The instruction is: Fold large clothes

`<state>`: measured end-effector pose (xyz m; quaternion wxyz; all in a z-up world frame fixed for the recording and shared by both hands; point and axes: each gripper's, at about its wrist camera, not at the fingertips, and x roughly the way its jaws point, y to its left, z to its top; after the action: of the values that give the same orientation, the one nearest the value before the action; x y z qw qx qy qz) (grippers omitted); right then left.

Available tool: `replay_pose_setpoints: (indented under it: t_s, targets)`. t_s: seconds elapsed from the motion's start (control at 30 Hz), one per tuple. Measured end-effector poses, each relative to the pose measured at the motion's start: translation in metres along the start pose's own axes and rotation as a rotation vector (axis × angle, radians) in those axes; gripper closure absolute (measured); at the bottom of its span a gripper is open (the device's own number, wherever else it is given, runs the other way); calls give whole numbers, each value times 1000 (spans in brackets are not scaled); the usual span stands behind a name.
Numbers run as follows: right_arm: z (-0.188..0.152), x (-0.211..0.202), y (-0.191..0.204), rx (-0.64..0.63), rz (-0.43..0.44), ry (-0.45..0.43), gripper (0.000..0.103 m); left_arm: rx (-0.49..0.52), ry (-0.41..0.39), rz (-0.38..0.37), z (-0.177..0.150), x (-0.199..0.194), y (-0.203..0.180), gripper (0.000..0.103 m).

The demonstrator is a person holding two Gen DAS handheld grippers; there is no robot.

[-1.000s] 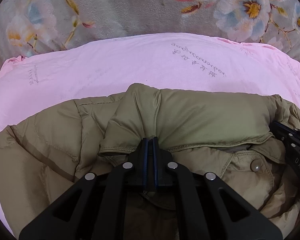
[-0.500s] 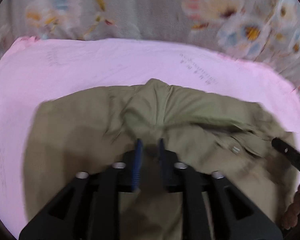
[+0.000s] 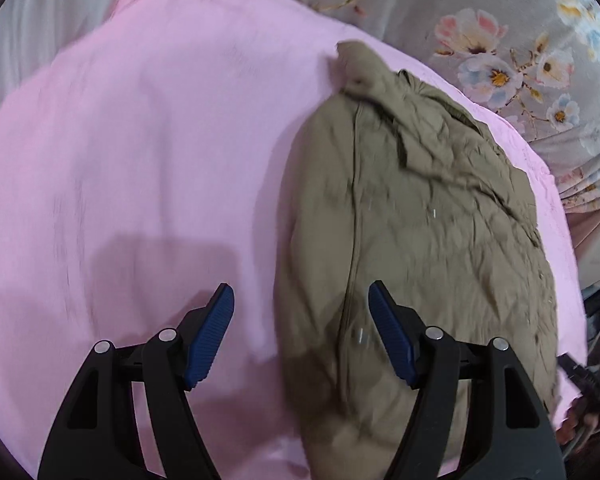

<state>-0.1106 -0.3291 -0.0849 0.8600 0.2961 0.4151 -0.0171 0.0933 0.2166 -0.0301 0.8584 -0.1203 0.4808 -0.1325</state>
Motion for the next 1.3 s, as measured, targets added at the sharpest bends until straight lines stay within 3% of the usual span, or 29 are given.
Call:
replay_pose_setpoints:
  t_s: [0.1, 0.2, 0.33, 0.37, 0.4, 0.47, 0.5, 0.57, 0.7, 0.97, 1.03, 1.13, 1.2, 1.3]
  targets:
    - [-23, -6, 6, 10, 47, -32, 38, -33, -30, -44, -23, -12, -1, 36]
    - [-39, -1, 21, 24, 169, -14, 38, -88, -1, -185, -34, -14, -9, 36]
    - [-51, 7, 42, 0, 171, -34, 37, -61, -13, -149, -44, -10, -28, 36]
    - [-52, 9, 46, 2, 173, -35, 39, -66, -16, -149, -43, -10, -29, 44]
    - [-52, 9, 47, 10, 181, -39, 43, -67, -16, -153, -43, -11, -29, 62]
    - [-51, 10, 49, 20, 219, -49, 81, -48, -23, -121, -41, -14, -32, 86]
    - [-49, 10, 47, 25, 230, -49, 83, -46, -34, -132, -41, -19, -33, 92]
    - [-46, 0, 46, 47, 277, -88, 90, -21, -74, -149, -39, -38, -36, 95]
    - [-41, -47, 57, -12, 364, -199, 93, 30, -164, -223, -40, -99, -47, 97]
    - [-44, -194, 98, -190, 496, -505, 94, 114, -401, -354, -52, -246, -60, 97]
    - [-33, -216, 105, -188, 510, -566, 94, 141, -431, -347, -44, -262, -70, 97]
    - [-3, -217, 113, -158, 483, -591, 95, 179, -435, -303, -19, -259, -88, 96]
    - [25, -194, 116, -117, 428, -573, 95, 190, -396, -238, 5, -230, -102, 95]
    - [61, -136, 112, -22, 356, -480, 95, 192, -314, -67, 34, -158, -113, 93]
